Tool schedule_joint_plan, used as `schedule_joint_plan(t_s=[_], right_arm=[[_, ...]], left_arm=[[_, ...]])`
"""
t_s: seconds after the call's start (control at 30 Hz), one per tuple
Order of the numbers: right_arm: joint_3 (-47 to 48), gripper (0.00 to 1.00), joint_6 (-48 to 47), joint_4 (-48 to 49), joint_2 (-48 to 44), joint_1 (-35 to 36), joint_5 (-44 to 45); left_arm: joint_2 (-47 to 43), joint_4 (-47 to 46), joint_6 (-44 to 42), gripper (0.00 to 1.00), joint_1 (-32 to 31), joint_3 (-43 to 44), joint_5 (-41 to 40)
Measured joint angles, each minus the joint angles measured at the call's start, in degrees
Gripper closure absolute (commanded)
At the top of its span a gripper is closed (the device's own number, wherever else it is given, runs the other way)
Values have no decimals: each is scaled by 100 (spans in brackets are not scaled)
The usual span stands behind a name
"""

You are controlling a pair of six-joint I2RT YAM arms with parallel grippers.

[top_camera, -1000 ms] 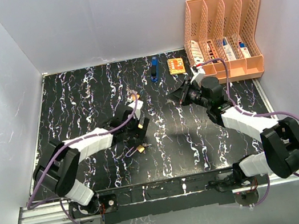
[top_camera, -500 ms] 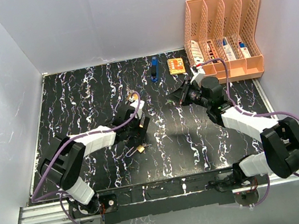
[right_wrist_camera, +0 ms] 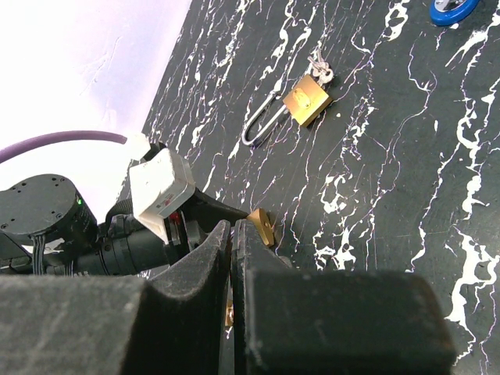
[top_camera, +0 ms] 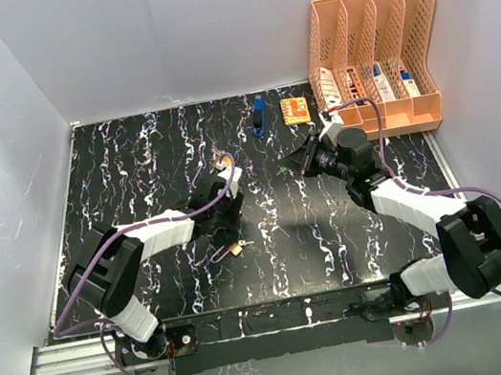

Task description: Unlock with the key

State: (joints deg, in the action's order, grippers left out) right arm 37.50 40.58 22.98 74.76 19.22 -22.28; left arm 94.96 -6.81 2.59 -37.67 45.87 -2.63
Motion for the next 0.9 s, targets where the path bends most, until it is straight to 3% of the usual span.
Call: schedule_joint_plan(t_s=[0.07,0.1,0.53,0.9], right_arm=[[0,100,0,0,0,0,-7],[0,100,0,0,0,0,-11],[37,100,-46,28,238,63,-7],[37,100,-280,96,118,317,396]], left_arm=[[-2,2,4,95,0,0,17],[-2,0,7,100,0,2,24],[42,-136,-120,100,0,118,20],[-538,-2483,-605,100,0,-426,522]])
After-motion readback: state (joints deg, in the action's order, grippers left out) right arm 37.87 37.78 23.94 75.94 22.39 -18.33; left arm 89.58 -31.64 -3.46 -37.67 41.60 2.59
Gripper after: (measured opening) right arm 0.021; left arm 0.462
